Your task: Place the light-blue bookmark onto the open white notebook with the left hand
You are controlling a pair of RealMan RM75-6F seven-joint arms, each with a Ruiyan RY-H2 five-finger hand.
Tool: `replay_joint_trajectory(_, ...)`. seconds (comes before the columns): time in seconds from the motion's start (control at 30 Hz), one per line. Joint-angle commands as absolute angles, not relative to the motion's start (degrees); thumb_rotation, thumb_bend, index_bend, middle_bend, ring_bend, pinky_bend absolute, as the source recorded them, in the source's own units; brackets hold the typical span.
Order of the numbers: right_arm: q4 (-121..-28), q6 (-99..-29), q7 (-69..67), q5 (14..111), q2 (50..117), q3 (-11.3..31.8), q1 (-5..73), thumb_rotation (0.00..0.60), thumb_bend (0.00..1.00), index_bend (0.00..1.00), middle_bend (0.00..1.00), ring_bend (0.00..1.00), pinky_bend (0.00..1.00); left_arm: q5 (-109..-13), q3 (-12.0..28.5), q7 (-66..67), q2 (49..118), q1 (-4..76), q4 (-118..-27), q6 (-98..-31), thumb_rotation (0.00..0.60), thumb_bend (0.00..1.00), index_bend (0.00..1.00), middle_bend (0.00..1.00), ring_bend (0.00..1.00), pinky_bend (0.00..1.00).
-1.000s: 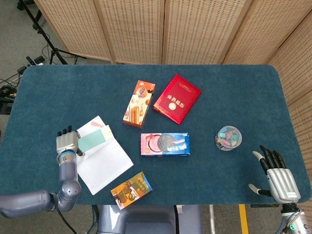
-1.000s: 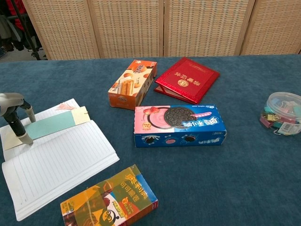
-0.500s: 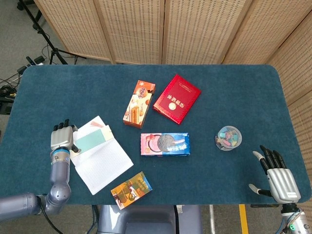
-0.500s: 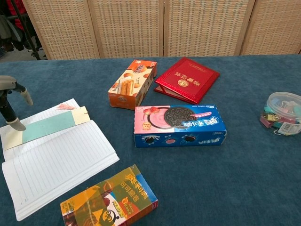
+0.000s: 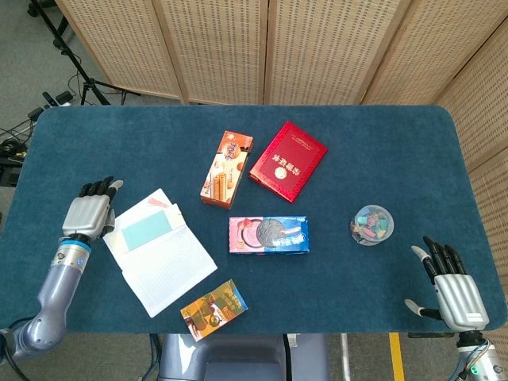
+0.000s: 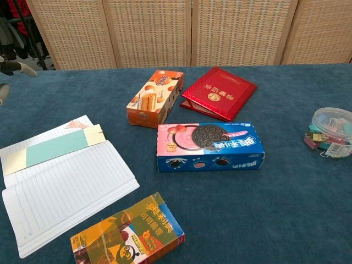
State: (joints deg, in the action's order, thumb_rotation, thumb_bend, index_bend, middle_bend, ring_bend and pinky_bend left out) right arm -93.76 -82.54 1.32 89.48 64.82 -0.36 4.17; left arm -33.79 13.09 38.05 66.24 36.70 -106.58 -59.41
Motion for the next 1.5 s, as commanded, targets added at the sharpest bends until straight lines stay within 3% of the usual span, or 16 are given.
replay_joint_trajectory(0.03, -93.78, -82.62, 1.2, 89.27, 64.77, -0.26, 4.09, 0.6, 0.1, 0.1, 0.0, 0.0, 0.0, -37.63, 9.07, 38.72, 61.17, 37.07, -109.94, -53.56, 0.6, 0.88, 0.0, 0.0, 0.0, 0.0)
replay_joint_trajectory(0.4, -93.8, -82.77, 0.67, 89.35, 64.55, -0.22, 4.01, 0.6, 0.1, 0.1, 0.0, 0.0, 0.0, -35.14, 2.56, 37.0, 53.81, 43.01, -110.19, -39.49, 0.6, 0.89, 0.0, 0.0, 0.0, 0.0)
replay_joint_trajectory(0.9, -93.85, -82.73, 0.81, 89.33, 64.55, -0.21, 3.96, 0.6, 0.1, 0.1, 0.0, 0.0, 0.0, -30.94, -5.33, 36.33, 55.03, 48.26, -107.37, -37.2, 0.6, 0.86, 0.0, 0.0, 0.0, 0.0)
replay_joint_trajectory(1.5, -93.86, -82.4, 1.44, 89.33, 64.8, -0.24, 4.1, 0.6, 0.1, 0.1, 0.0, 0.0, 0.0, -26.06, -11.31, 36.48, 60.99, 52.12, -102.05, -41.24, 0.6, 0.85, 0.0, 0.0, 0.0, 0.0)
